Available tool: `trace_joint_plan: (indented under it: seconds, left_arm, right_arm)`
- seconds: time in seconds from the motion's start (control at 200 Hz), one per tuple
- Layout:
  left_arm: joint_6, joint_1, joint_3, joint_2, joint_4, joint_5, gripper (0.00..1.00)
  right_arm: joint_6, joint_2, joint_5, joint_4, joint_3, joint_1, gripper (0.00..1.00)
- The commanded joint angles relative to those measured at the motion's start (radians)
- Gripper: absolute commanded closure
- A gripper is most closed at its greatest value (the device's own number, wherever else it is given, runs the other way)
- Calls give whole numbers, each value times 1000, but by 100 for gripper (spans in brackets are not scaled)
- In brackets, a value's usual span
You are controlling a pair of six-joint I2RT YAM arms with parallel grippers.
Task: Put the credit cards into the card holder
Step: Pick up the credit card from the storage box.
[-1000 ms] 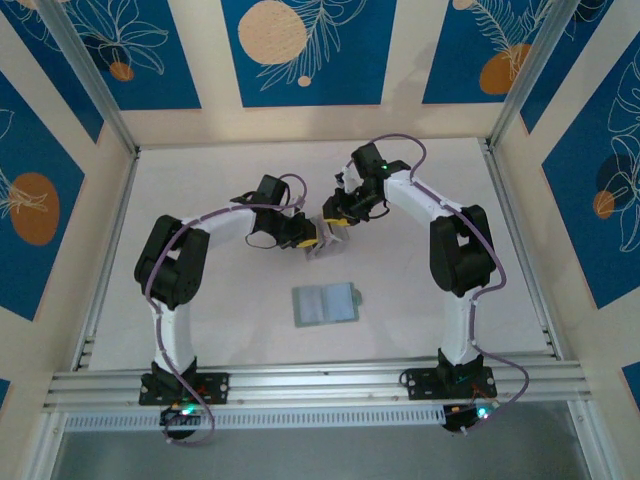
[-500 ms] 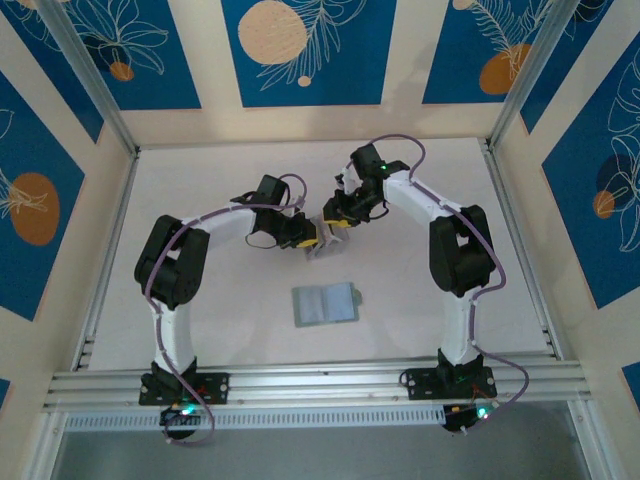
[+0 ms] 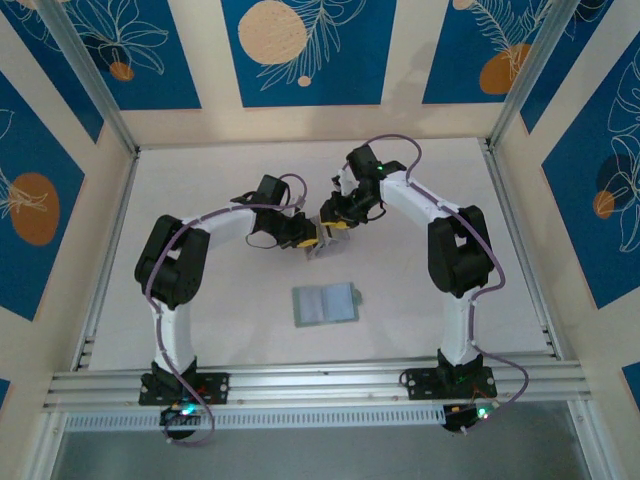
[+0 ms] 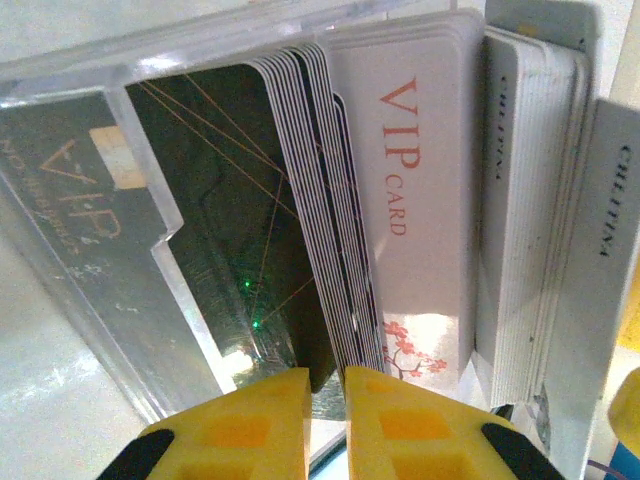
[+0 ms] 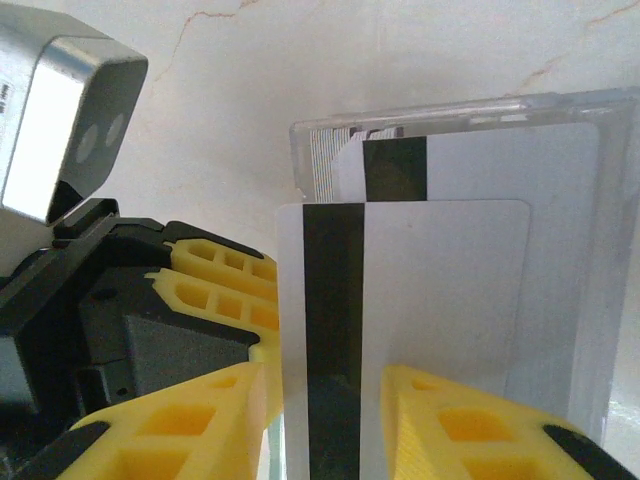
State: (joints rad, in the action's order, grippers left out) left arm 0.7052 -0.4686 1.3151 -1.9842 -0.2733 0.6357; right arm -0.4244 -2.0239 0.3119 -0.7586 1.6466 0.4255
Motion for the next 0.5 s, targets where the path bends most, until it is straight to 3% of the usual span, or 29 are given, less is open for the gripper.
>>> trace_joint_plan:
  seconds: [0.0, 0.495]
  left_arm:
    - [0, 3, -20, -33, 4, -6, 85]
    - [0, 2, -21, -29, 5, -7, 85]
  right_arm:
    - [21, -26, -16, -44, 31, 13, 63]
    - [39, -30, -112, -74, 48, 38, 62]
